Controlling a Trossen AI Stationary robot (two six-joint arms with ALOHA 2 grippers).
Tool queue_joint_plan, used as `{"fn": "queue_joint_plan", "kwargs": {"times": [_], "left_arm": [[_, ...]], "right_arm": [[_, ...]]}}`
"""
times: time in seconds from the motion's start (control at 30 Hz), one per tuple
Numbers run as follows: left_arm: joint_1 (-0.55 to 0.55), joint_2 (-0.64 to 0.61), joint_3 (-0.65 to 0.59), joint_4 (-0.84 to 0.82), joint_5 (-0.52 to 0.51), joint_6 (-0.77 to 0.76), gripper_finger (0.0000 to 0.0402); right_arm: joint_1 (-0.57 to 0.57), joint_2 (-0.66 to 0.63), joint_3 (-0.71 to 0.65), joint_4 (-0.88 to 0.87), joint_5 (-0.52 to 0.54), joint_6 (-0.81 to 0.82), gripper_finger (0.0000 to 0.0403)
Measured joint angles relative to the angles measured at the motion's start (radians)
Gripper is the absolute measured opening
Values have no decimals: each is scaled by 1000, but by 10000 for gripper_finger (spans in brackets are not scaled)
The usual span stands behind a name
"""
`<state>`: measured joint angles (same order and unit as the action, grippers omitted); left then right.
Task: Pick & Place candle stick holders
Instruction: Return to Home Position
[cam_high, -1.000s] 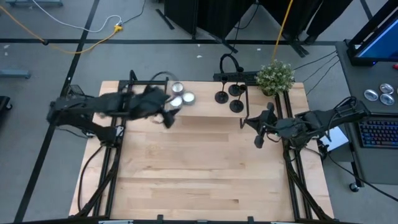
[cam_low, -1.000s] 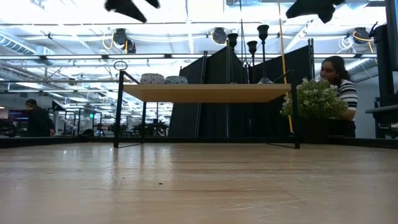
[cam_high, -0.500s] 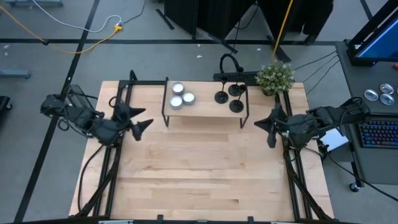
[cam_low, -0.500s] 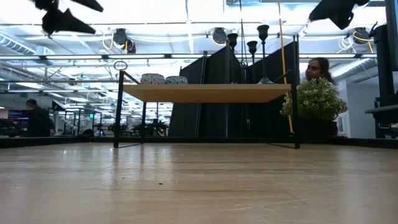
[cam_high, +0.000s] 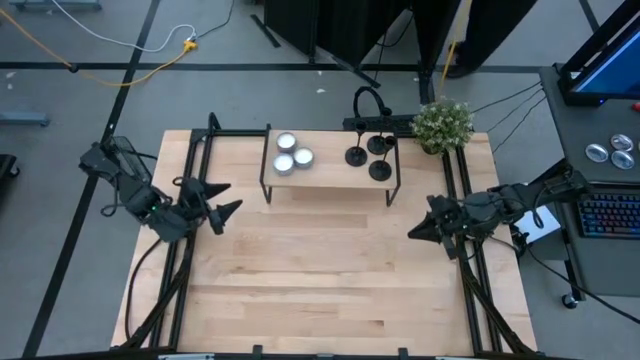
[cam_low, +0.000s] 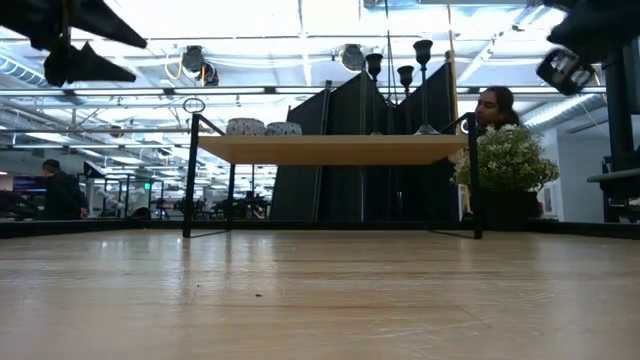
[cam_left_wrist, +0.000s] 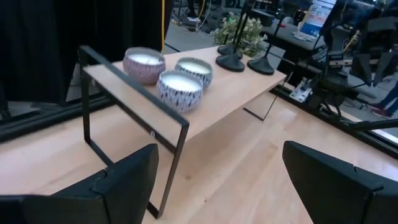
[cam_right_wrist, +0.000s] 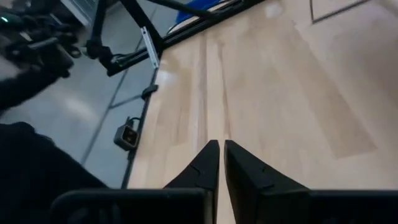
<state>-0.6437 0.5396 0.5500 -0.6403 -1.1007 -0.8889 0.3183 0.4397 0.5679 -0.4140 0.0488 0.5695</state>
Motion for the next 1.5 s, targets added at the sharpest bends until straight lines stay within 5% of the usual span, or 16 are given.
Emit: {"fn": "queue_joint_plan", "kwargs": {"times": [0.33, 0.6, 1.0, 1.17, 1.37, 1.5], "left_arm": [[-33, 3, -60, -8, 9, -143, 351], [-34, 4, -60, 15, 154, -140, 351], [-175, -87, -70, -28, 29, 23, 351], [-225, -122, -166, 256, 38, 207, 351], [-186, -121, -382, 815, 250, 492, 351], [-124, -134, -462, 929, 297, 550, 351]], "right_arm": [[0, -284, -124, -55, -1, 45, 18], [0, -382, -218, -83, 5, 141, 18], [0, -438, -326, 278, -264, -62, 18], [0, -437, -322, 296, -311, -60, 18], [-1, -437, -321, 330, -309, -60, 18], [-1, -437, -321, 335, -309, -58, 18]]}}
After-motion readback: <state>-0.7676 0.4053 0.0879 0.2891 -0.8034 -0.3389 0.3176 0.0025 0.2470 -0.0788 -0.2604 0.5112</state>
